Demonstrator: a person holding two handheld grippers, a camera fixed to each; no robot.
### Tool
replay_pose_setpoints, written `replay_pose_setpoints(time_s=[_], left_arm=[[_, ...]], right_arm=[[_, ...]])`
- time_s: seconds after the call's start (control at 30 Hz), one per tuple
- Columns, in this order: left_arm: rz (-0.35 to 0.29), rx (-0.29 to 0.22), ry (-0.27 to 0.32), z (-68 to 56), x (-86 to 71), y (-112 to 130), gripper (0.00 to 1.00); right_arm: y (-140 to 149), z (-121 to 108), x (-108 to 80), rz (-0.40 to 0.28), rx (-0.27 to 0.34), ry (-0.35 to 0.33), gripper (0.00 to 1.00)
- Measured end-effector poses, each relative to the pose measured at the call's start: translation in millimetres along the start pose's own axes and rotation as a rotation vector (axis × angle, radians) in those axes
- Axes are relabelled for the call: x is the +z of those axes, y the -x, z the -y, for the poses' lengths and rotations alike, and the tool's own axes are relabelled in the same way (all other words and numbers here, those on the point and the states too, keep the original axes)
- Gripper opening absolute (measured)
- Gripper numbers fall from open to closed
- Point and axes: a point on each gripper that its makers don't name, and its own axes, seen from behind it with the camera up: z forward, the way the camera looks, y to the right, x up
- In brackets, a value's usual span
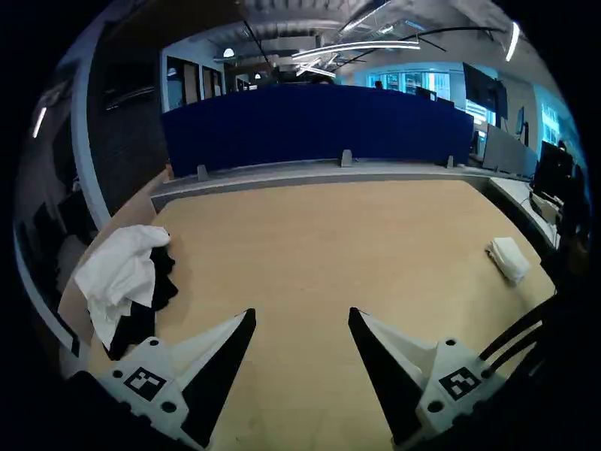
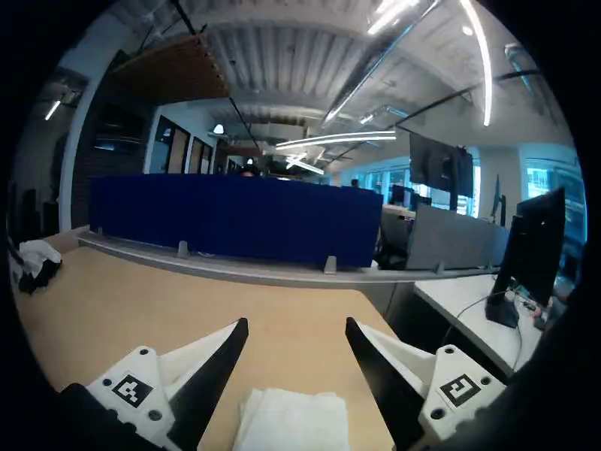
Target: Fold towel
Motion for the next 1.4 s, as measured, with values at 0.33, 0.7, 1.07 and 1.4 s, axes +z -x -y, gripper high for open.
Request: replay_pose_setpoints(time_s=[0.33, 0.7, 1.07, 1.4], left_arm=[[-0.173, -0.008, -0.019, 20.6, 9.2, -57.2, 0.91], [-0.355, -0.015, -0.045, 34.7, 3.8, -101.6, 0.91], [-0.473, -0.020, -0.048, 36.8, -1.4, -130.6, 0.91], [-0.507, -0.042, -0.062, 46.3, -0.7, -133.2, 0.91]], right_arm=[[-35.2, 44.5, 0.2, -0.057, -0.024, -0.034, 1.00], [-63.2, 100.6, -2.0, -0.099, -0.023, -0.076, 1.00], [-75.2, 149.7, -0.9, -0.103, -0.010, -0.097, 1.00], [-81.8, 167.3, -1.2, -0.116, 0.016, -0.103, 1.00]])
